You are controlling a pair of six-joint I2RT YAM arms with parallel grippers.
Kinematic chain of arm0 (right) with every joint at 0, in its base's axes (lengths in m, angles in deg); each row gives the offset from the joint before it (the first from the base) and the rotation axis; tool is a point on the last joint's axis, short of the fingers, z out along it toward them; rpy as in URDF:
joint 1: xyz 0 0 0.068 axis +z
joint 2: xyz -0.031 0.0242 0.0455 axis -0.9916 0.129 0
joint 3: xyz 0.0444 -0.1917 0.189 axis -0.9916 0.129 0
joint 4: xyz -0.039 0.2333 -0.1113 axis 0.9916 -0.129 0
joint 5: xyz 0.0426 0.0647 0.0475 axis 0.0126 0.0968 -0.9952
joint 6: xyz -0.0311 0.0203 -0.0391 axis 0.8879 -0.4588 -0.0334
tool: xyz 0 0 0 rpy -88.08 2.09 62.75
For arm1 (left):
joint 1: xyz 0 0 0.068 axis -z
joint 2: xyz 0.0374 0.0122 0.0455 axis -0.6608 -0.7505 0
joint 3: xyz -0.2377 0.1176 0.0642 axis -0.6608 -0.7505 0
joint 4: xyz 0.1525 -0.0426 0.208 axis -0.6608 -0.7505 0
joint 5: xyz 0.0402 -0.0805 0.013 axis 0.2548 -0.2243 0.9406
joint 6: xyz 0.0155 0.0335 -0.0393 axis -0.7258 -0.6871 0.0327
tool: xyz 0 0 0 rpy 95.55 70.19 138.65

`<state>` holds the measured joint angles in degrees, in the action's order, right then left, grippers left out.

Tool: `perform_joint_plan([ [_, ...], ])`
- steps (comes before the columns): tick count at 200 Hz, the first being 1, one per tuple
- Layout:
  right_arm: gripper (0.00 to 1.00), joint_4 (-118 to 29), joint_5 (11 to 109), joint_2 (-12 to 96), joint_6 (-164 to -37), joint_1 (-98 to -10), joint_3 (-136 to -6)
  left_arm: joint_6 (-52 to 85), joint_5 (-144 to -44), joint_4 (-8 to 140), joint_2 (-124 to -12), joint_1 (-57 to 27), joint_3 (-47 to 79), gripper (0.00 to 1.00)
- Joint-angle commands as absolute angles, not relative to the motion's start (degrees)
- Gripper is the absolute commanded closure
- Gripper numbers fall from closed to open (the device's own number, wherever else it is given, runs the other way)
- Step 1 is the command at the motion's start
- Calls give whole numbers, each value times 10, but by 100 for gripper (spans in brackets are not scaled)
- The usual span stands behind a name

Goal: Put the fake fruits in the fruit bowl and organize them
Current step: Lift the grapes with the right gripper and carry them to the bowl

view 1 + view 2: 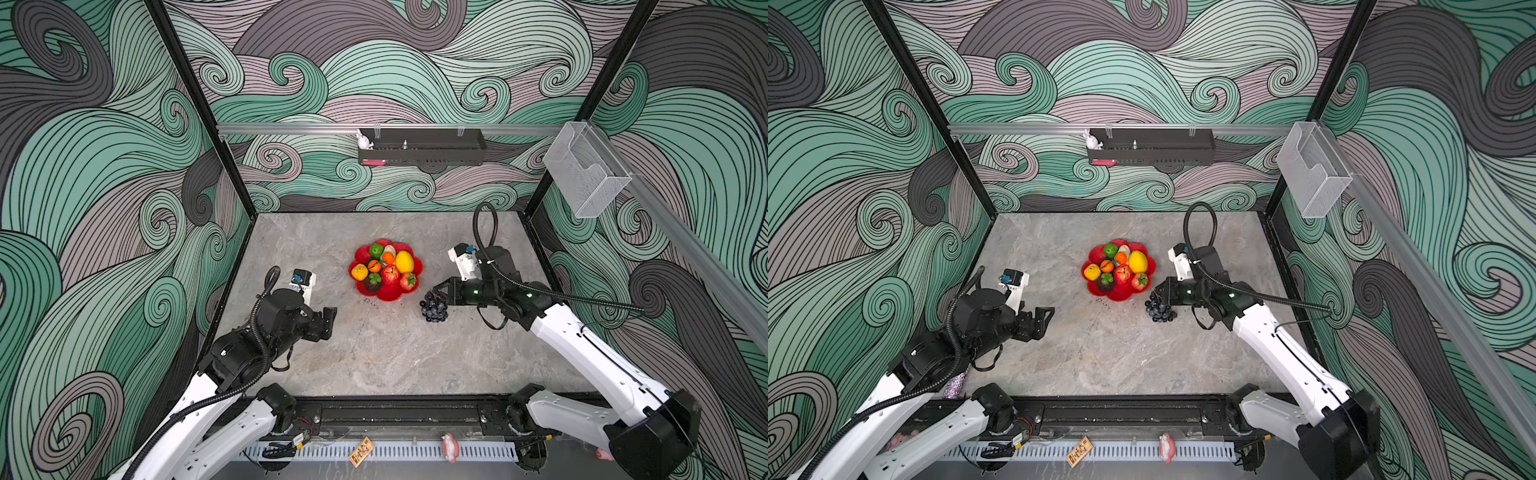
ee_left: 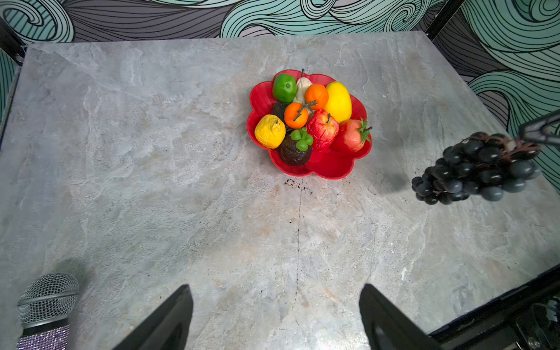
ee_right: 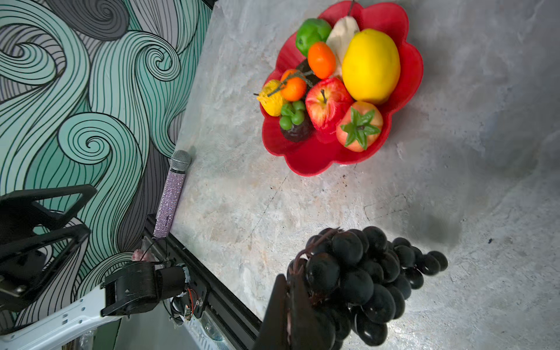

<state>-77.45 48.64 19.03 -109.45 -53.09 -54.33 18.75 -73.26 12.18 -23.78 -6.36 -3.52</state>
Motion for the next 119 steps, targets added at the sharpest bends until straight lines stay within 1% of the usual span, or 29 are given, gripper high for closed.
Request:
perform_joint_plan([
  [1,100,-807,498,201,-1083,-520,-598,178,-706,105,-235,-63,-36,11],
  [43,100,-812,509,247,-1085,-496,-694,181,-704,104,-240,-63,-37,10],
  [119,100,-794,521,384,-1082,-480,-812,183,-708,107,-238,-63,-42,9],
])
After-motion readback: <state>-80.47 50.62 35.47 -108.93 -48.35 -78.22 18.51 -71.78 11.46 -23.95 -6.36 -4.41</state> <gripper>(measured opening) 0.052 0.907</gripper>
